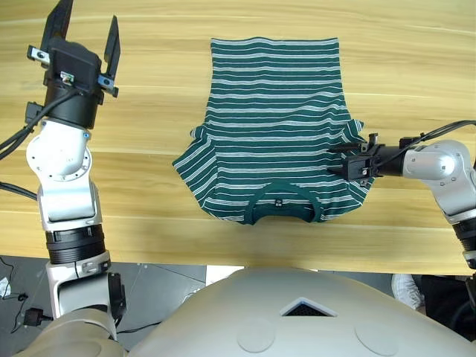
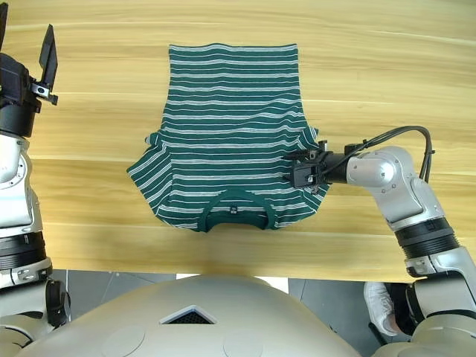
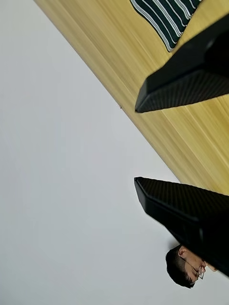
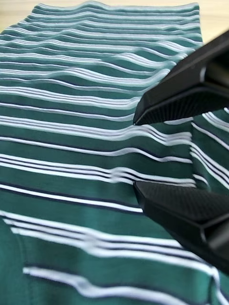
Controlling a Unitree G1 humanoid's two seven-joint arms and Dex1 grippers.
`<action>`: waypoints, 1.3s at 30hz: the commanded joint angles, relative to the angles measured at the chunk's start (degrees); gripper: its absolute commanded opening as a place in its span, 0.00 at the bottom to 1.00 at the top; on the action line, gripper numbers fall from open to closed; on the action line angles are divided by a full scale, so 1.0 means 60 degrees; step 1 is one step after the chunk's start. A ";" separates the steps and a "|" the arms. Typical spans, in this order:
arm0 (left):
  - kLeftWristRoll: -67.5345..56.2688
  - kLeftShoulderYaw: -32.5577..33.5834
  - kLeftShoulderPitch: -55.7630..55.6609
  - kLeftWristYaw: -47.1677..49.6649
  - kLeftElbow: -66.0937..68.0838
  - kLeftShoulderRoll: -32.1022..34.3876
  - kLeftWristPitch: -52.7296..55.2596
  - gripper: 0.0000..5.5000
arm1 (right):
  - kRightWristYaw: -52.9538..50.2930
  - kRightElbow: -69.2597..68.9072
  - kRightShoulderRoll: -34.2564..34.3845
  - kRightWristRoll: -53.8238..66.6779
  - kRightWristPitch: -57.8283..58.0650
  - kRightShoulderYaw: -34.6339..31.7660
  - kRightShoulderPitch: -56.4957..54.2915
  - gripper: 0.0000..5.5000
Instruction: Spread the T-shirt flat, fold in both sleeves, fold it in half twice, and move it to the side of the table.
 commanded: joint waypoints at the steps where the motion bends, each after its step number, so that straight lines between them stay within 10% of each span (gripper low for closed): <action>1: -0.1686 0.0631 0.0875 -0.0532 -0.1683 -0.0198 0.1115 0.45 | 0.1157 -0.1157 -0.0209 0.2616 0.1219 -0.0979 0.0094 0.39; 20: -0.7166 -0.0195 0.6139 0.0987 -0.3530 -0.4701 0.4387 0.45 | -0.4485 -0.0320 0.3186 0.4946 0.2462 -0.5388 -0.3038 0.39; 39: -0.7452 -0.0084 0.5373 0.1356 -0.1470 -0.5128 0.5411 0.42 | -0.5224 -0.0538 0.3383 0.4711 0.2274 -0.5872 -0.3109 0.39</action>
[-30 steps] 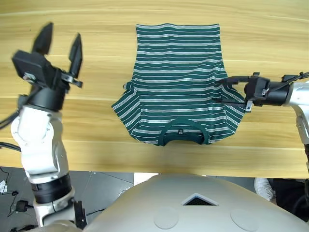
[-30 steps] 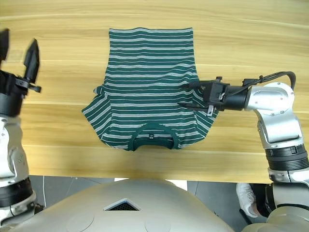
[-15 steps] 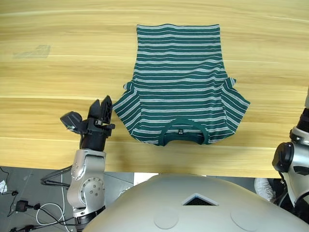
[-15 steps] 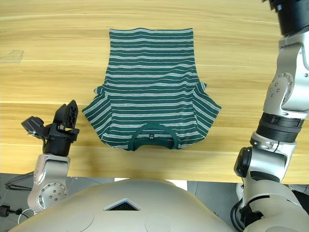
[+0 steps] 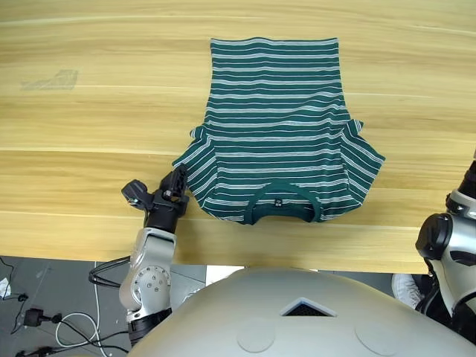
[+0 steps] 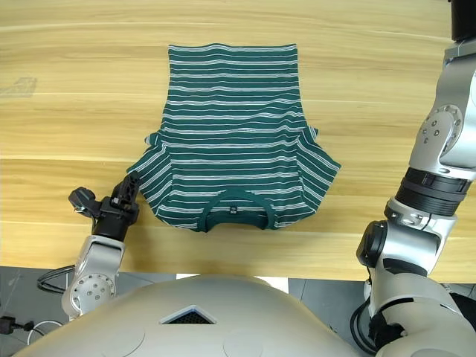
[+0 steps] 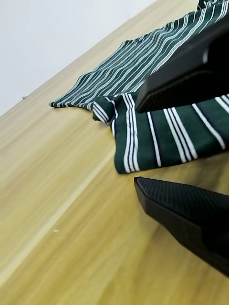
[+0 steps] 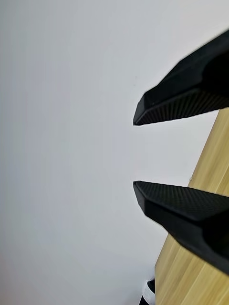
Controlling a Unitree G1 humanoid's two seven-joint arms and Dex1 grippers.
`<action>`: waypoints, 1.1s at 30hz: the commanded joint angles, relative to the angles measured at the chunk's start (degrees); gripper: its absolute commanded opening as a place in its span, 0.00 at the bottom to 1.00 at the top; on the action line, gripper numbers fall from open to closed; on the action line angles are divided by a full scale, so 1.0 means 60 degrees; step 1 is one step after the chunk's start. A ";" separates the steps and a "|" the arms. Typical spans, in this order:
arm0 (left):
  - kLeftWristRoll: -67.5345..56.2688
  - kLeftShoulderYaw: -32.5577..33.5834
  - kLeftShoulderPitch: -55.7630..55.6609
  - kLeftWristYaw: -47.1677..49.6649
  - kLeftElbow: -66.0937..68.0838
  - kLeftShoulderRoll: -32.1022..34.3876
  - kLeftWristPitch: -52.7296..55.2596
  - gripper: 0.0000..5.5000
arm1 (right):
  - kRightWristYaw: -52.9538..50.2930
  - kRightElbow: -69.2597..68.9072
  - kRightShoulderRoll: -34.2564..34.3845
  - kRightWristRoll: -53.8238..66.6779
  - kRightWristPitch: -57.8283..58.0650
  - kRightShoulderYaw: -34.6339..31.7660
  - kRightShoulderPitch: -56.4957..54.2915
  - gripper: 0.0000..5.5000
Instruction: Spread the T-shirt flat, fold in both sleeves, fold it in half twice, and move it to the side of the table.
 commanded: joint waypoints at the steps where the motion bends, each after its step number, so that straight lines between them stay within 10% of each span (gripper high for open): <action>1: 0.0341 -0.0053 -0.0184 -0.0041 0.0500 0.0087 0.0140 0.41 | -0.0011 -0.0170 0.0025 -0.0087 -0.0072 -0.0050 0.0080 0.39; 15: 0.1069 -0.0067 -0.0915 -0.0366 0.1549 0.0220 0.0049 0.01 | -0.0057 -0.0283 0.0017 -0.0013 -0.0091 -0.0243 0.0432 0.39; 33: 0.3508 -0.1123 -0.0695 -0.0662 -0.0626 0.0665 -0.1365 0.00 | 0.0032 -0.0112 0.0214 -0.0165 -0.0194 -0.0064 0.0602 0.39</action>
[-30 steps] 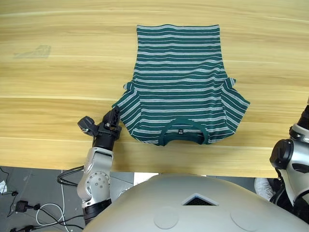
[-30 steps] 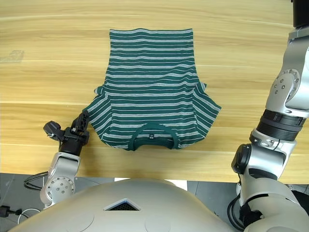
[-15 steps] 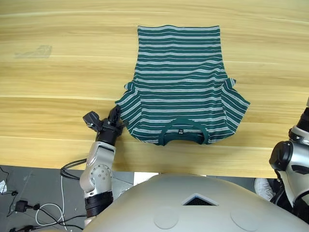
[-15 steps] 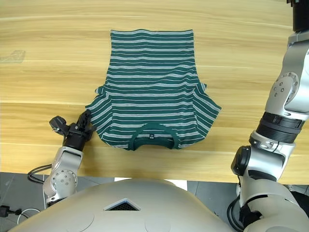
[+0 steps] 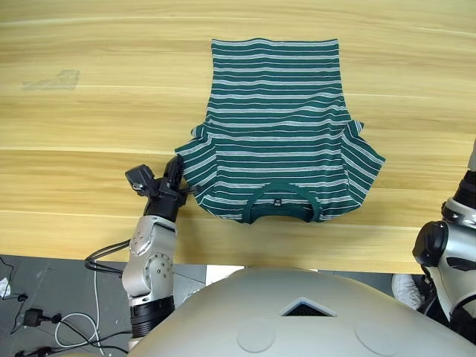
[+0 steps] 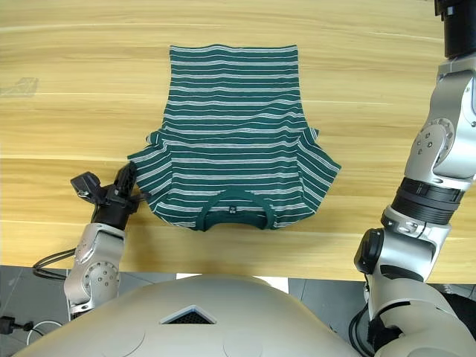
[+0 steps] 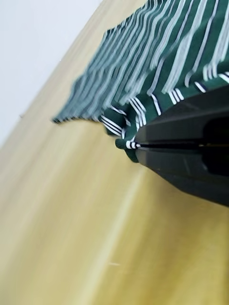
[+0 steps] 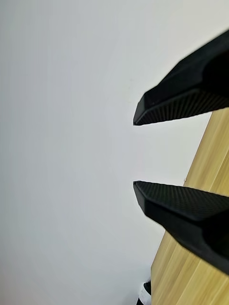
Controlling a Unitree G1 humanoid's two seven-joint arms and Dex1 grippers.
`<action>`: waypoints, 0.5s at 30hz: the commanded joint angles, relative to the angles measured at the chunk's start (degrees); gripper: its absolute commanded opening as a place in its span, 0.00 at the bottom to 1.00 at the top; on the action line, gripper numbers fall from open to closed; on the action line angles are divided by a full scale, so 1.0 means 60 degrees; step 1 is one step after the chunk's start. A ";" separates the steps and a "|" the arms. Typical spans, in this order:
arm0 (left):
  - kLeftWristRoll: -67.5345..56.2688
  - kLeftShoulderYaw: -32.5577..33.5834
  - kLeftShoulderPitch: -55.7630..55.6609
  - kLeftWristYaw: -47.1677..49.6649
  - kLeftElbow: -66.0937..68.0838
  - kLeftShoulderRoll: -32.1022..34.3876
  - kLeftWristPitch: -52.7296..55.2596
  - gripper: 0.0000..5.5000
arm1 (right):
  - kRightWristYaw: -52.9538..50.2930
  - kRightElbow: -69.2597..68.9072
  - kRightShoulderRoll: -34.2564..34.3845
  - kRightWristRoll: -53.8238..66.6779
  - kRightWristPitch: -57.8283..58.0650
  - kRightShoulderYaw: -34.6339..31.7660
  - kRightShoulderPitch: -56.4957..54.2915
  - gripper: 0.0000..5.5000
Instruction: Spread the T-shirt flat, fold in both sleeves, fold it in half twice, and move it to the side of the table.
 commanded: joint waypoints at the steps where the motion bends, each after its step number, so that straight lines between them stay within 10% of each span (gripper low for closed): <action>1: 0.0911 -0.0450 0.0071 -0.0109 -0.0612 0.0302 -0.0470 0.00 | 0.0041 0.0098 0.0092 -0.0086 -0.0109 0.0028 0.0075 0.39; 15: 0.3123 -0.2570 -0.0201 -0.1194 -0.0462 0.1135 -0.1491 0.00 | 0.0033 0.0283 0.0258 -0.0093 -0.0314 0.0012 0.0277 0.39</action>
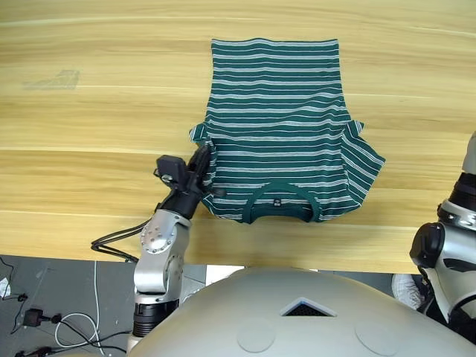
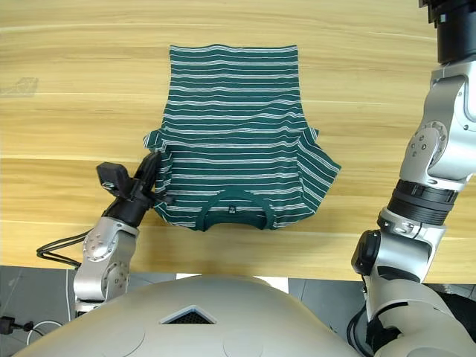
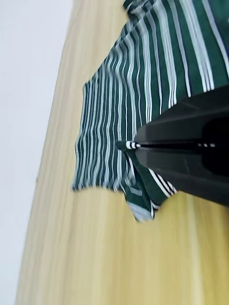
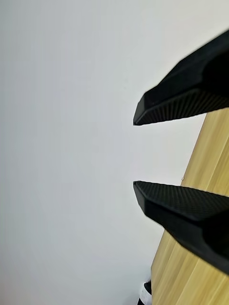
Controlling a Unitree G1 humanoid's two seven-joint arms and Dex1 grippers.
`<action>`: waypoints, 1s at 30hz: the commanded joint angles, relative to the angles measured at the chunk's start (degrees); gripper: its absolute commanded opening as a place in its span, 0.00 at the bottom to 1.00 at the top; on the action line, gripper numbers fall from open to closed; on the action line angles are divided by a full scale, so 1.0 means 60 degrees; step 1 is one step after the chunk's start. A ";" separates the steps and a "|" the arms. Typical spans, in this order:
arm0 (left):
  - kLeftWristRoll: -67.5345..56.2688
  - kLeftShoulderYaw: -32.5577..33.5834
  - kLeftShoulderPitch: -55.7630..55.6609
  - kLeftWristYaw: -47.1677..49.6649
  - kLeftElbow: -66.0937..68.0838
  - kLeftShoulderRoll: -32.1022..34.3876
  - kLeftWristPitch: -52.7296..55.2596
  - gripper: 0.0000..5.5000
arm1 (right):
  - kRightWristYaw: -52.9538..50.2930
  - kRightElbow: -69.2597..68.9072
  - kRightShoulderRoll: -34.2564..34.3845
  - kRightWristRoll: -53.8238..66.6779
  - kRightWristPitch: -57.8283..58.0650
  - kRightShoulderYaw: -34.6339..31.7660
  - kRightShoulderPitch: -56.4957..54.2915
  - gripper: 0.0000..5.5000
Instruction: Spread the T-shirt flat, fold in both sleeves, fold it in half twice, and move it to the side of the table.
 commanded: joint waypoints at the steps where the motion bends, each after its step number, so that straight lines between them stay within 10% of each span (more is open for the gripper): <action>1: 0.0721 -0.0465 -0.0155 -0.0243 -0.0158 0.0430 -0.0330 0.00 | 0.0023 0.0053 0.0108 -0.0093 -0.0117 0.0024 0.0164 0.39; 24: 0.3163 -0.2176 -0.0374 -0.0518 0.0087 0.1689 0.0467 0.00 | -0.0014 -0.0097 0.0068 -0.0091 -0.0160 -0.0074 0.0623 0.39; 30: 0.2931 -0.2263 -0.0209 -0.1024 -0.1185 0.2025 0.0606 0.18 | 0.0270 -0.0156 0.0060 0.0011 -0.0083 0.0070 0.0886 0.39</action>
